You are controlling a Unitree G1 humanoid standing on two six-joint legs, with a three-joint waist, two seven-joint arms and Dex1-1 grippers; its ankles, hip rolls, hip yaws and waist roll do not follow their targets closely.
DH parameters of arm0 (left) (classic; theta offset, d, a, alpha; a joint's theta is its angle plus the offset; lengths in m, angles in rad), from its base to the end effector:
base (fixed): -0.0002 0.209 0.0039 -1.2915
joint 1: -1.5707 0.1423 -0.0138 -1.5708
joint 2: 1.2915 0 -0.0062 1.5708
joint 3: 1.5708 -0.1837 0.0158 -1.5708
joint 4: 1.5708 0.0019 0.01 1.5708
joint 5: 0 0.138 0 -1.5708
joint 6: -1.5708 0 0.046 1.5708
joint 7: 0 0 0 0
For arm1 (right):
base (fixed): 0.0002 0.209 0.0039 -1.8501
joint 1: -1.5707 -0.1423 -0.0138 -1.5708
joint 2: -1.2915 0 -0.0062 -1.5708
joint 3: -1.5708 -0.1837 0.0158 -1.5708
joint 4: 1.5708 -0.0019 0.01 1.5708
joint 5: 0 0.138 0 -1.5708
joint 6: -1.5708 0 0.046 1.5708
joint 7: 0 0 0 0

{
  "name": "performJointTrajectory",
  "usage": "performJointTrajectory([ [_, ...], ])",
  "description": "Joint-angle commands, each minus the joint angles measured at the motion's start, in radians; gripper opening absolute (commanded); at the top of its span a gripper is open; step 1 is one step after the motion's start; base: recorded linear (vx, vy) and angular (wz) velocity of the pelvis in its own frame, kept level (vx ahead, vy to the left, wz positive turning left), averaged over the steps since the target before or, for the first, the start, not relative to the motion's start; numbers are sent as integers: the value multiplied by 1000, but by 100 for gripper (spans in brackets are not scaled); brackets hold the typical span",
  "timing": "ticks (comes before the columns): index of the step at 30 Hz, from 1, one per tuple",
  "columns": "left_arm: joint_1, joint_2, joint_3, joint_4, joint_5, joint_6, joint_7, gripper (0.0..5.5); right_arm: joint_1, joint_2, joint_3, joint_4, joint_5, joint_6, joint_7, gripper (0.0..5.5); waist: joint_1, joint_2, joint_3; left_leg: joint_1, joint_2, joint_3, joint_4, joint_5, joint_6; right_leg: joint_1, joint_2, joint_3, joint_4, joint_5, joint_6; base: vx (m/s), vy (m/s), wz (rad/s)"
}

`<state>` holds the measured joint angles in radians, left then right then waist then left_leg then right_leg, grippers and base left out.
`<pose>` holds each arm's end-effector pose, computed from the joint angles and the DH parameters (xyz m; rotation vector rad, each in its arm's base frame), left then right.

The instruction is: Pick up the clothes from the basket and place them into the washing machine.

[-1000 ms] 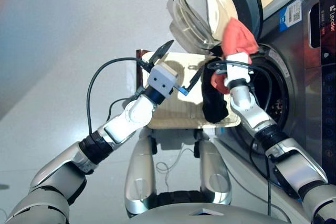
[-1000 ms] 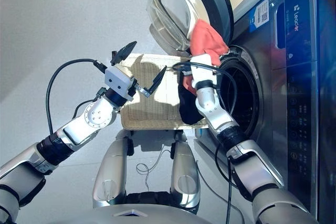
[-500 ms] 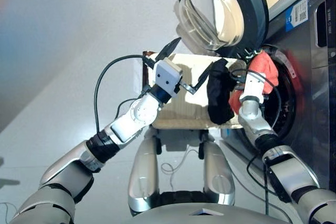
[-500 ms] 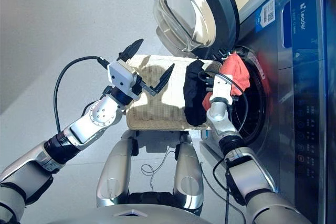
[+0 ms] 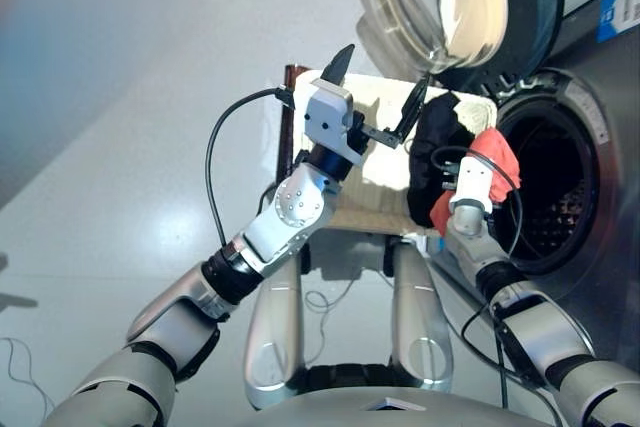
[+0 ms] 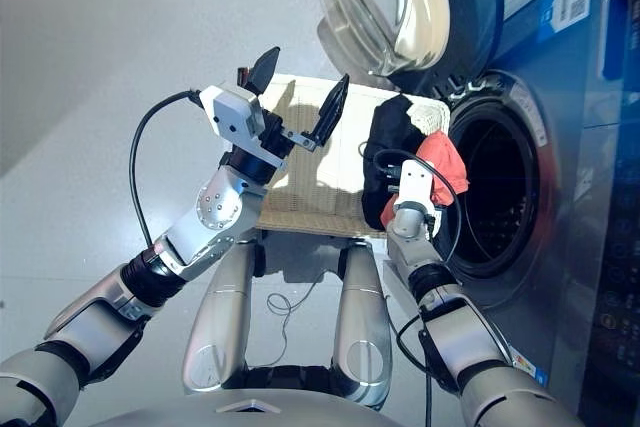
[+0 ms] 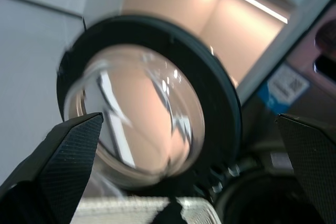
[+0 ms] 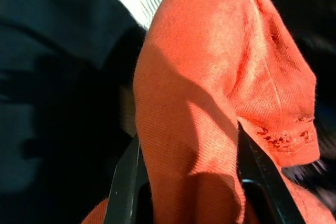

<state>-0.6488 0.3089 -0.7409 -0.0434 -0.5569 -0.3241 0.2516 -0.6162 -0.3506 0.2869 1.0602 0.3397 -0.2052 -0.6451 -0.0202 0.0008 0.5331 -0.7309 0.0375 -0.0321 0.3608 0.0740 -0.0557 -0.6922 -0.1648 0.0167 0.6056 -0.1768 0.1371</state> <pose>0.2402 0.0432 0.1589 -0.2232 -0.5703 -0.6668 0.2937 -0.2070 0.0252 -0.2805 0.1928 -0.6217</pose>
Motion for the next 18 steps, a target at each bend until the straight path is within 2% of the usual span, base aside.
performJointTrajectory([
  [1,-32,-32,-4,-112,20,-34,23,550,-38,-155,-89,-17,-47,4,-131,0,-1,52,-13,-45,9,31,157,-118,-34,-110,17,24,-8,111,-13,0,0,0],
  [9,6,40,1,-123,76,-28,52,550,-117,-300,-132,13,-42,10,-195,0,2,72,-13,-173,17,31,208,-130,-38,-245,20,33,52,98,-15,0,0,0],
  [12,22,79,14,-138,99,-33,70,550,-158,-378,-144,69,-54,41,-226,0,6,80,-13,-226,16,35,226,-130,-38,-301,16,35,69,98,-15,0,0,0],
  [17,33,102,33,-143,114,-34,91,550,-196,-445,-158,123,-8,51,-217,0,9,83,-13,-264,20,37,240,-134,-38,-341,16,42,81,97,-16,0,0,0],
  [18,44,116,42,-151,114,-37,96,550,-206,-493,-163,135,7,55,-209,0,8,81,-13,-278,21,38,245,-136,-39,-360,15,43,87,96,-16,0,0,0],
])
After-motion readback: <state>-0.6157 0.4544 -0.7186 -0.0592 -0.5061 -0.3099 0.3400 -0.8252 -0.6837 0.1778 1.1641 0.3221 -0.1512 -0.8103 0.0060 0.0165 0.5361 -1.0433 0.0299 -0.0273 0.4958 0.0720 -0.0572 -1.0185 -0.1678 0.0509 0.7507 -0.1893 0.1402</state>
